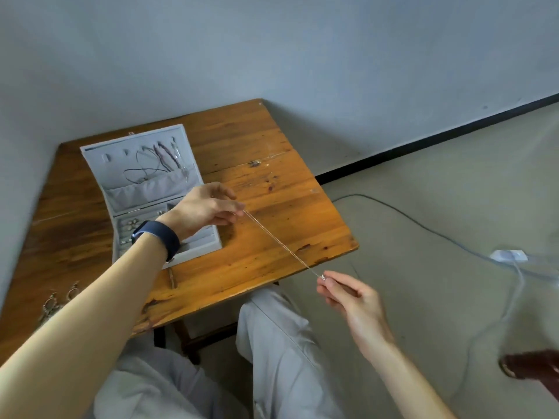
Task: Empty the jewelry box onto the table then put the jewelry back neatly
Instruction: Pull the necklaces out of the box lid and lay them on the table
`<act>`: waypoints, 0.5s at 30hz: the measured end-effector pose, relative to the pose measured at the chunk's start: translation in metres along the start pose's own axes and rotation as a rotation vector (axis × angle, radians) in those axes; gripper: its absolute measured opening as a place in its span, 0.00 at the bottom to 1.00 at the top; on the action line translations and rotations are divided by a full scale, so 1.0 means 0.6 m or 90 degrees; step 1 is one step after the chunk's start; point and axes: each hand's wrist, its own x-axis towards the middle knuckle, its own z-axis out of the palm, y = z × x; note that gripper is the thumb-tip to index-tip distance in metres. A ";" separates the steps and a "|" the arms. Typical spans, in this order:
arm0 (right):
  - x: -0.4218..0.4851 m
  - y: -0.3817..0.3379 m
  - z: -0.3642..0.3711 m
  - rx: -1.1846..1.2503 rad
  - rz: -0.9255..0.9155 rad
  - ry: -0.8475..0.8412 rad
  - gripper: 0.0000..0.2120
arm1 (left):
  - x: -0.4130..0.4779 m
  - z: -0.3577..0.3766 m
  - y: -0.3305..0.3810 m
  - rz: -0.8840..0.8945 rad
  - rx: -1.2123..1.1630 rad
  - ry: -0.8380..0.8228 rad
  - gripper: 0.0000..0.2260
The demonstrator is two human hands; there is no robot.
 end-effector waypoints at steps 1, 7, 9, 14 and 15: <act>0.002 0.000 -0.003 -0.001 0.003 0.018 0.08 | 0.013 0.009 0.004 0.001 -0.002 0.002 0.14; 0.009 0.009 0.001 0.002 0.009 0.092 0.06 | 0.093 0.039 0.031 0.105 0.497 0.043 0.07; 0.015 0.013 0.012 -0.001 0.013 0.099 0.04 | 0.117 0.045 0.037 0.158 0.557 0.053 0.05; 0.033 0.018 0.054 -0.067 -0.031 0.116 0.06 | 0.163 0.071 0.029 0.215 0.508 0.155 0.04; 0.037 0.018 0.060 -0.100 -0.050 0.124 0.06 | 0.169 0.077 0.026 0.213 0.505 0.170 0.03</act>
